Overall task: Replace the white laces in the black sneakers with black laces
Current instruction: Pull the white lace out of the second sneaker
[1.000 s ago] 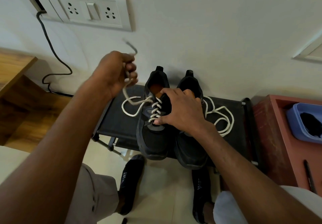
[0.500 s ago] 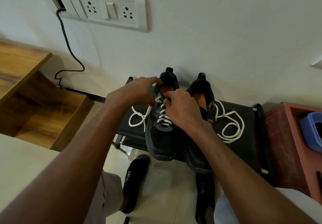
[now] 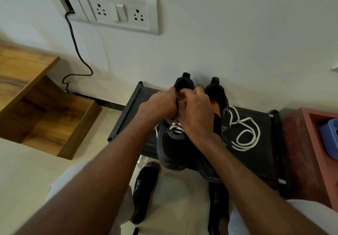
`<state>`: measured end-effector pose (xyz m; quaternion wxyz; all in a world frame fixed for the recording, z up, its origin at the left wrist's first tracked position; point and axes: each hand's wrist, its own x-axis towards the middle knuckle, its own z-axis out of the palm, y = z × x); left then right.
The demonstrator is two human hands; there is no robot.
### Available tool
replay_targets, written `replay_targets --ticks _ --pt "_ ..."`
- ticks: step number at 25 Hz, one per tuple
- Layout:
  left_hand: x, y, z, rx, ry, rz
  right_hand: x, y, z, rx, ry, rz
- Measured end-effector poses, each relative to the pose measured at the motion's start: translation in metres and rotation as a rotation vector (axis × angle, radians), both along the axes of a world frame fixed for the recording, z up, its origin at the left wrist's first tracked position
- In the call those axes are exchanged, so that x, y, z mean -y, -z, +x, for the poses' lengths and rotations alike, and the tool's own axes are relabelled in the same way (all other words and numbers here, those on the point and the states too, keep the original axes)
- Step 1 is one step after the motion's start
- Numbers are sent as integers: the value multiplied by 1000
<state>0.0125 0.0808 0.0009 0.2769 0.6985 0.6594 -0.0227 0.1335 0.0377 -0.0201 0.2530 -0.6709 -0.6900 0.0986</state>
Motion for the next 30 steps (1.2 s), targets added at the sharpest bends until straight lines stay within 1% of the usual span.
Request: replay_targets --ticks 1,2,3,5,7,8,9,10,12,13,14,15,16,17,18,19,21,22,23,24,25,28,29,30 --pt "0 0 0 -7 1 5 -4 1 3 77 -34 -30" --pt "1 0 0 -11 0 15 -7 2 5 114 -50 -61" --pt "2 -1 1 -13 -7 25 -10 2 9 86 -61 -75" --pt "3 -2 1 -27 -31 29 -12 3 14 -134 -27 -45" --pt "3 -3 1 -33 -52 27 -9 4 16 -376 101 -54" --pt "2 -2 2 -35 -58 23 -8 4 15 -456 150 -75" --pt "2 -3 2 -36 -56 16 -7 3 15 -469 167 -86" --pt "1 -3 2 -37 -50 7 -7 1 15 -399 142 -67" --pt "0 -2 2 -31 -42 -11 -8 -1 16 -128 6 -9" --pt "0 -2 2 -26 -34 -16 -10 0 16 -14 -59 -16" --pt "-1 -2 1 -21 -23 -15 -10 1 15 33 -100 -49" --pt "-1 -2 0 -15 -18 -9 -10 4 12 17 -114 -89" --pt "-1 -1 -1 -8 -21 0 -10 6 10 -53 -108 -102" --pt "-1 -1 -1 -3 -28 15 -9 6 10 -180 -69 -96" --pt "0 -1 -2 -3 -33 32 -10 3 10 -360 4 -91" --pt "1 -1 -2 -5 -35 48 -11 -1 11 -590 84 -112" --pt "1 0 -1 -9 -33 59 -10 -11 13 -1063 203 -250" --pt "1 1 -1 -9 -32 55 -7 -14 12 -1241 229 -322" --pt "0 2 -1 -11 -31 47 -5 -15 10 -1316 235 -358" --pt "0 2 -2 -12 -31 41 -3 -14 9 -1266 229 -353" --pt "0 3 -2 -11 -32 38 -3 -11 9 -1099 203 -312" --pt "0 4 -4 6 -40 39 -7 -2 15 -406 22 -170" --pt "-1 5 -4 9 -38 46 -7 0 17 -250 -12 -123" --pt "-1 5 -3 5 -31 53 -6 2 19 -165 -18 -77"
